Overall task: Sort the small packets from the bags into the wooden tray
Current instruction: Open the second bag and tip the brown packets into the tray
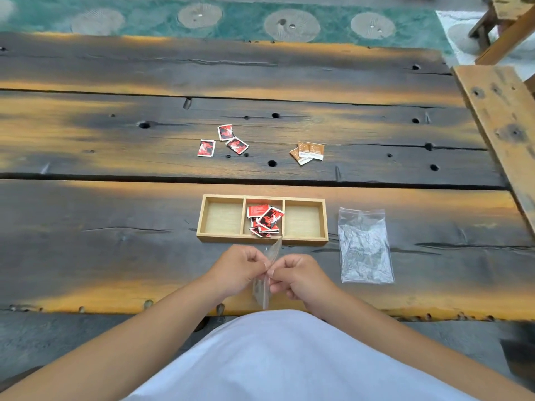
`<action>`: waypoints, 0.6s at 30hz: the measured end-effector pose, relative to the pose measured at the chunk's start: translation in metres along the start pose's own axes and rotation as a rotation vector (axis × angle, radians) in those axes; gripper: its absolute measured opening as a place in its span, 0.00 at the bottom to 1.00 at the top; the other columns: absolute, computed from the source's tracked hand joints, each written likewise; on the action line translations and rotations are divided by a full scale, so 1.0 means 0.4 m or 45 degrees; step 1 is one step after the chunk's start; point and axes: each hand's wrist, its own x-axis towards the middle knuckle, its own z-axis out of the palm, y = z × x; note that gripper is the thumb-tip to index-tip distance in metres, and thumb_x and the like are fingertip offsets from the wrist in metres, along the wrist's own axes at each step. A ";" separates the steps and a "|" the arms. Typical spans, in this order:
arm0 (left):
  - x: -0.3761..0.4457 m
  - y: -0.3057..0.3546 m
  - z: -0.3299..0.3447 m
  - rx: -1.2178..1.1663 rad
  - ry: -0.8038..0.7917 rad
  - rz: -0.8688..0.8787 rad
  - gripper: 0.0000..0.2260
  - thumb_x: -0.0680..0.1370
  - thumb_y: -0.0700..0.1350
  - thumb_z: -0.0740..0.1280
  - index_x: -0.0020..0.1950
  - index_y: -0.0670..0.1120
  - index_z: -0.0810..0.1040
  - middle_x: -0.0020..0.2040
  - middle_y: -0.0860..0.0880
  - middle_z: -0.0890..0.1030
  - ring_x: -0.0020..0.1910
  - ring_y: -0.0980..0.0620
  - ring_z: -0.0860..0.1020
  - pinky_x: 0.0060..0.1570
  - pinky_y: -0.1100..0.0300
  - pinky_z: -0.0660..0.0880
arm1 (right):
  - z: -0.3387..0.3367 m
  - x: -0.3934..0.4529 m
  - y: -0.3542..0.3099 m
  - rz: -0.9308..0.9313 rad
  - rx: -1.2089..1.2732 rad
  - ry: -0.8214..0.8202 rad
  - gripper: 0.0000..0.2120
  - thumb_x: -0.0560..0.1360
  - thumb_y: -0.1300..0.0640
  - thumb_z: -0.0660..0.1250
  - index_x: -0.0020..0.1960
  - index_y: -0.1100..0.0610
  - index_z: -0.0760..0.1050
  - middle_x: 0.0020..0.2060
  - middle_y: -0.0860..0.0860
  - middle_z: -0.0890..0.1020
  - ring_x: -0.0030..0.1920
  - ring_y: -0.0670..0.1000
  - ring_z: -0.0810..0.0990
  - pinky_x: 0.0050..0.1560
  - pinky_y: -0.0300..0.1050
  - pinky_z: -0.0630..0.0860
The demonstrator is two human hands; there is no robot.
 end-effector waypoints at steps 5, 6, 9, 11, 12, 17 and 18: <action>-0.005 0.002 -0.004 0.017 0.042 -0.049 0.06 0.72 0.34 0.68 0.37 0.42 0.81 0.31 0.51 0.81 0.28 0.62 0.75 0.30 0.70 0.69 | 0.019 0.003 0.001 0.020 -0.068 0.027 0.11 0.71 0.67 0.68 0.33 0.56 0.78 0.29 0.55 0.81 0.30 0.50 0.79 0.23 0.35 0.63; -0.006 0.003 -0.004 0.009 0.047 -0.055 0.06 0.71 0.33 0.68 0.37 0.43 0.81 0.31 0.51 0.81 0.28 0.61 0.75 0.30 0.70 0.70 | 0.019 0.003 0.001 0.018 -0.067 0.023 0.10 0.71 0.67 0.68 0.33 0.56 0.78 0.29 0.55 0.81 0.30 0.50 0.79 0.23 0.35 0.63; -0.007 0.003 -0.012 -0.039 0.038 -0.053 0.05 0.74 0.37 0.69 0.39 0.44 0.81 0.33 0.51 0.81 0.32 0.59 0.77 0.32 0.69 0.72 | 0.019 0.001 -0.002 0.033 0.007 0.006 0.09 0.74 0.65 0.68 0.36 0.56 0.78 0.30 0.53 0.82 0.28 0.47 0.81 0.25 0.36 0.65; -0.010 0.001 -0.022 -0.102 0.003 -0.056 0.04 0.76 0.40 0.69 0.41 0.45 0.81 0.36 0.50 0.81 0.34 0.59 0.78 0.33 0.69 0.72 | 0.020 0.001 -0.003 0.056 0.065 -0.001 0.09 0.76 0.64 0.67 0.38 0.56 0.78 0.31 0.52 0.83 0.29 0.47 0.81 0.27 0.37 0.67; -0.012 -0.001 -0.027 -0.130 -0.023 -0.064 0.05 0.77 0.40 0.69 0.41 0.45 0.80 0.37 0.49 0.81 0.35 0.58 0.78 0.34 0.68 0.73 | 0.020 0.001 -0.004 0.058 0.072 -0.006 0.08 0.76 0.64 0.66 0.39 0.56 0.78 0.31 0.53 0.83 0.29 0.47 0.81 0.27 0.37 0.68; -0.022 -0.015 -0.039 -0.254 -0.064 -0.119 0.06 0.78 0.39 0.67 0.41 0.45 0.79 0.36 0.49 0.81 0.35 0.57 0.78 0.39 0.62 0.72 | 0.033 0.004 -0.003 0.000 -0.032 0.012 0.10 0.76 0.64 0.66 0.37 0.56 0.77 0.31 0.53 0.83 0.29 0.48 0.82 0.27 0.38 0.70; -0.022 -0.018 -0.041 -0.269 -0.050 -0.133 0.06 0.78 0.38 0.67 0.41 0.44 0.79 0.37 0.48 0.81 0.35 0.57 0.78 0.39 0.62 0.71 | 0.036 0.006 0.000 -0.027 -0.079 0.053 0.11 0.75 0.65 0.66 0.35 0.56 0.77 0.30 0.53 0.83 0.29 0.48 0.81 0.27 0.38 0.70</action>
